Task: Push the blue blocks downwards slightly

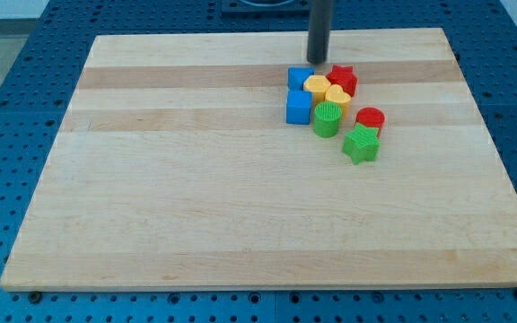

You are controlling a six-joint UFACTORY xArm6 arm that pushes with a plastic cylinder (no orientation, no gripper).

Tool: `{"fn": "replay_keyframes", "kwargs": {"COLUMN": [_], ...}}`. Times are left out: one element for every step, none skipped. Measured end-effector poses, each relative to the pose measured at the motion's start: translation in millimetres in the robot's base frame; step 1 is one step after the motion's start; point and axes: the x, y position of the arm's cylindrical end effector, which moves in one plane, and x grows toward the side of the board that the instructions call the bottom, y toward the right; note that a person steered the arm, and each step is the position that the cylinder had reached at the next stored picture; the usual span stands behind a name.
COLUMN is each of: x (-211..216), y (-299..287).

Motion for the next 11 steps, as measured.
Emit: {"fn": "replay_keyframes", "kwargs": {"x": [100.6, 110.5, 97.6, 43.9, -38.2, -84.9, -74.7, -64.8, -60.9, 52.6, 136.6], "y": [20.2, 21.2, 21.2, 21.2, 19.8, -6.7, -60.0, -69.4, -68.4, -49.8, -33.2]}}
